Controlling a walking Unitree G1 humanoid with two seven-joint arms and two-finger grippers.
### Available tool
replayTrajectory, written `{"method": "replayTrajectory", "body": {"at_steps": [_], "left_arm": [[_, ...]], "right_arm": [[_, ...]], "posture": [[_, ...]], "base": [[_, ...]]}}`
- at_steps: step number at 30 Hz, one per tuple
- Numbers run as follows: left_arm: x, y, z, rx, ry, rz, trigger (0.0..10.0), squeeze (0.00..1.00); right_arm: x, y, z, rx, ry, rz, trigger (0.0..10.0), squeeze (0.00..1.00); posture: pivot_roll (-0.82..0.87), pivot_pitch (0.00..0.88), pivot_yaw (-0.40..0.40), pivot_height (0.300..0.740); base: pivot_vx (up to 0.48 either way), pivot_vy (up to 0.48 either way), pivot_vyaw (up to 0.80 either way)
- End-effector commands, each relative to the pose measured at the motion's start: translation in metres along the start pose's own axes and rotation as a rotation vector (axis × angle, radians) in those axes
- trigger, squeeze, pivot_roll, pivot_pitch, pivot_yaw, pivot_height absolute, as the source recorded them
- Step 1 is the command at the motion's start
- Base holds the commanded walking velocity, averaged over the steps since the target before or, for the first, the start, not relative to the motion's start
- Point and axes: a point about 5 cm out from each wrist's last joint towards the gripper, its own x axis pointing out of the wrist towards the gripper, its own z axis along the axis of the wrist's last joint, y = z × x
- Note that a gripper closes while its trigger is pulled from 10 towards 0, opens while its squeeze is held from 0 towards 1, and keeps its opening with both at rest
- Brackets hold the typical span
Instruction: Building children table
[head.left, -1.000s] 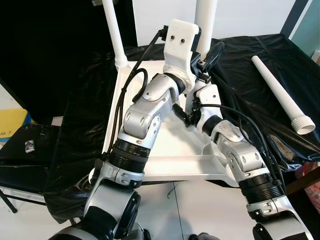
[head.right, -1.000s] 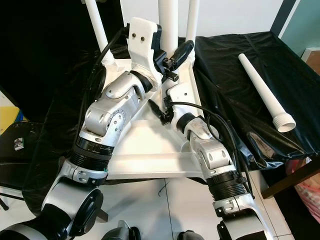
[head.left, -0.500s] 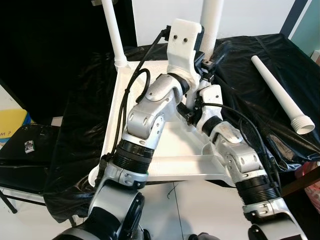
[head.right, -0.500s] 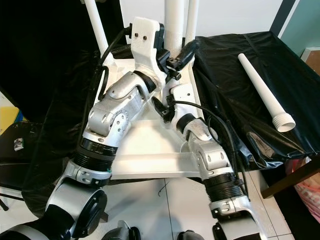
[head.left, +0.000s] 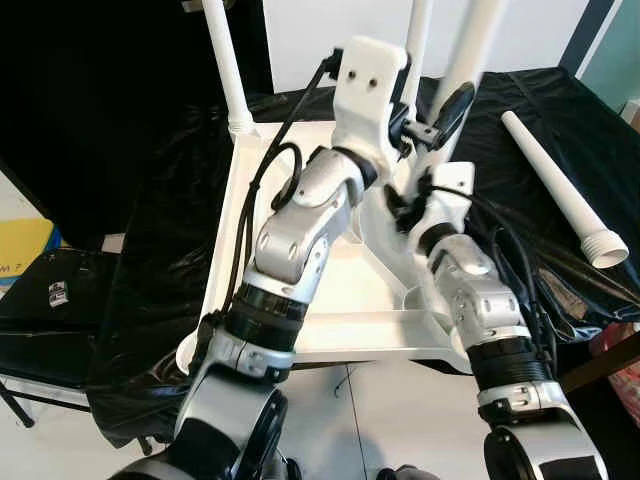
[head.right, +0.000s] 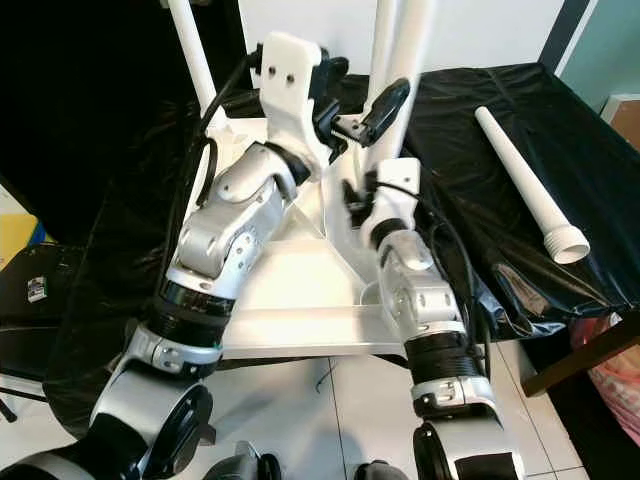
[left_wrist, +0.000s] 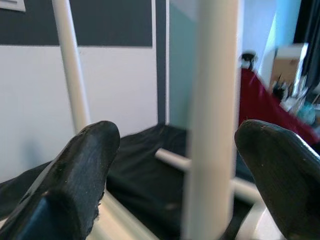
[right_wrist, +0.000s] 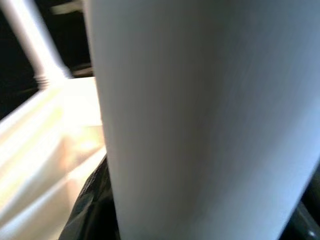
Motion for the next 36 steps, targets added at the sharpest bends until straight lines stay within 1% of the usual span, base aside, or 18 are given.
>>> {"method": "replayTrajectory", "body": {"at_steps": [1,2,6,7,9,10,11,12,13,16,19,21,25,26,27,30,34,36], "left_arm": [[-0.005,0.003,0.0,0.065,-0.014,0.075,10.0,0.0],[-0.005,0.003,0.0,0.065,-0.014,0.075,10.0,0.0],[-0.016,0.007,-0.015,0.12,0.034,0.099,10.0,0.0],[-0.016,0.007,-0.015,0.12,0.034,0.099,10.0,0.0],[-0.023,0.01,-0.026,0.128,0.063,0.113,10.0,0.0],[-0.03,0.009,-0.036,0.11,0.088,0.091,10.0,0.0],[-0.03,0.009,-0.036,0.11,0.088,0.091,10.0,0.0],[-0.033,0.007,-0.04,0.094,0.099,0.072,10.0,0.0],[-0.044,0.001,-0.051,0.068,0.126,0.007,10.0,0.0],[-0.049,-0.002,-0.057,0.073,0.14,-0.028,10.0,0.0],[-0.062,-0.012,-0.072,0.207,0.205,-0.139,10.0,0.0],[-0.069,-0.017,-0.08,0.246,0.241,-0.204,10.0,0.0],[-0.074,-0.021,-0.086,0.257,0.266,-0.247,10.0,0.0],[-0.079,-0.022,-0.093,0.277,0.307,-0.279,10.0,0.0],[-0.079,-0.022,-0.093,0.277,0.307,-0.279,10.0,0.0],[-0.098,-0.03,-0.118,0.361,0.435,-0.393,10.0,0.0],[-0.104,-0.032,-0.124,0.372,0.467,-0.422,10.0,0.0],[-0.113,-0.038,-0.13,0.38,0.501,-0.487,10.0,0.0]], "right_arm": [[0.001,-0.008,0.002,0.015,-0.014,-0.054,10.0,0.0],[0.001,-0.008,0.002,0.015,-0.014,-0.054,10.0,0.0],[0.0,-0.018,0.004,-0.013,-0.028,-0.103,10.0,0.0],[0.0,-0.018,0.004,-0.013,-0.028,-0.103,10.0,0.0],[-0.001,-0.021,0.003,-0.025,-0.033,-0.124,10.0,0.0],[-0.002,-0.023,0.003,-0.03,-0.035,-0.137,10.0,0.0],[-0.002,-0.023,0.003,-0.03,-0.035,-0.137,10.0,0.0],[-0.002,-0.023,0.003,-0.032,-0.036,-0.14,10.0,0.0],[-0.003,-0.024,0.003,-0.032,-0.04,-0.148,10.0,0.0],[-0.003,-0.024,0.004,-0.031,-0.042,-0.151,10.0,0.0],[-0.003,-0.026,0.005,-0.035,-0.049,-0.162,10.0,0.0],[-0.003,-0.026,0.005,-0.043,-0.051,-0.164,10.0,0.0],[-0.003,-0.027,0.005,-0.049,-0.051,-0.165,10.0,0.0],[-0.003,-0.027,0.006,-0.052,-0.052,-0.166,10.0,0.0],[-0.003,-0.027,0.006,-0.052,-0.052,-0.166,10.0,0.0],[-0.002,-0.028,0.006,-0.061,-0.055,-0.17,10.0,0.0],[-0.002,-0.029,0.006,-0.062,-0.055,-0.171,10.0,0.0],[-0.002,-0.029,0.007,-0.065,-0.056,-0.174,10.0,0.0]], "posture": [[-0.04,0.089,0.001,0.74],[-0.04,0.089,0.001,0.74],[-0.04,0.089,-0.001,0.74],[-0.04,0.089,-0.001,0.74],[-0.04,0.089,-0.001,0.74],[-0.04,0.087,-0.002,0.74],[-0.04,0.087,-0.002,0.74],[-0.04,0.087,-0.002,0.74],[-0.04,0.086,0.003,0.74],[-0.04,0.086,0.003,0.74],[-0.04,0.086,0.002,0.74],[-0.04,0.082,-0.001,0.74],[-0.04,0.079,-0.002,0.74],[-0.04,0.076,-0.004,0.74],[-0.04,0.076,-0.004,0.74],[-0.04,0.073,-0.004,0.74],[-0.04,0.073,-0.004,0.74],[-0.04,0.073,-0.004,0.74]], "base": [[0.0,0.0,0.0],[0.0,0.0,0.0],[0.0,0.0,0.0],[0.0,0.0,0.0],[0.0,0.0,0.0],[0.0,0.0,0.0],[0.0,0.0,0.0],[0.0,0.0,0.0],[0.0,0.0,0.0],[0.0,0.0,0.0],[0.0,0.0,0.0],[0.0,0.0,0.0],[0.0,0.0,0.0],[0.0,0.0,0.0],[0.0,0.0,0.0],[0.0,0.0,0.0],[0.0,0.0,0.0],[0.0,0.0,0.0]]}}
